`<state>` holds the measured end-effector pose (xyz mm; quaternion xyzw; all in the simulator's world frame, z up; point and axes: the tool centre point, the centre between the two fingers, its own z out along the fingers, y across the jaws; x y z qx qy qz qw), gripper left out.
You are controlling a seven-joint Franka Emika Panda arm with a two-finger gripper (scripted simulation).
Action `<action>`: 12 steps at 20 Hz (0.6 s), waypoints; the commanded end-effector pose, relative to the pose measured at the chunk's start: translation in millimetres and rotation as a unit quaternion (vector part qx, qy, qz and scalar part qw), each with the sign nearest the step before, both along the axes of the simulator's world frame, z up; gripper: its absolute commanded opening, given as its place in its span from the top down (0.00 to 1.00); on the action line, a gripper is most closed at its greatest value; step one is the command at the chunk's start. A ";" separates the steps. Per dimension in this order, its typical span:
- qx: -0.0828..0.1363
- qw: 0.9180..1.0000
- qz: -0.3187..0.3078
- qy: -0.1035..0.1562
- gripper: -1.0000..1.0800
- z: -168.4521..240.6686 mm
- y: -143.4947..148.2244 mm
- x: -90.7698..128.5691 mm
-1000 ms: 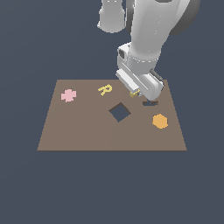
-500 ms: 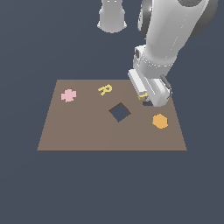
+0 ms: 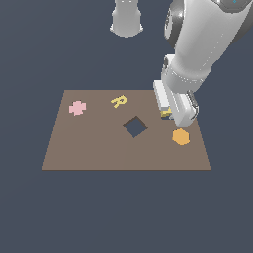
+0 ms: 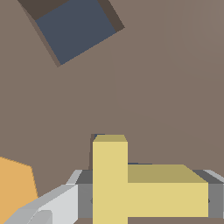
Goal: Insert a designated object into the corresponding slot on a board.
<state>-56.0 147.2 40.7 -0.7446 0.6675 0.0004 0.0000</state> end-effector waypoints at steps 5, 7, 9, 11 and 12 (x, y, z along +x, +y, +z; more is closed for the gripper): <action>0.000 1.000 -0.031 0.000 1.00 0.3 5.3 7.0; 0.000 0.999 -0.034 0.000 1.00 0.3 5.8 7.9; 0.000 0.999 -0.035 0.000 1.00 0.3 5.9 8.3; 0.000 0.999 -0.034 0.000 1.00 0.2 5.5 8.1; 0.000 0.999 -0.032 0.000 1.00 0.2 5.1 7.8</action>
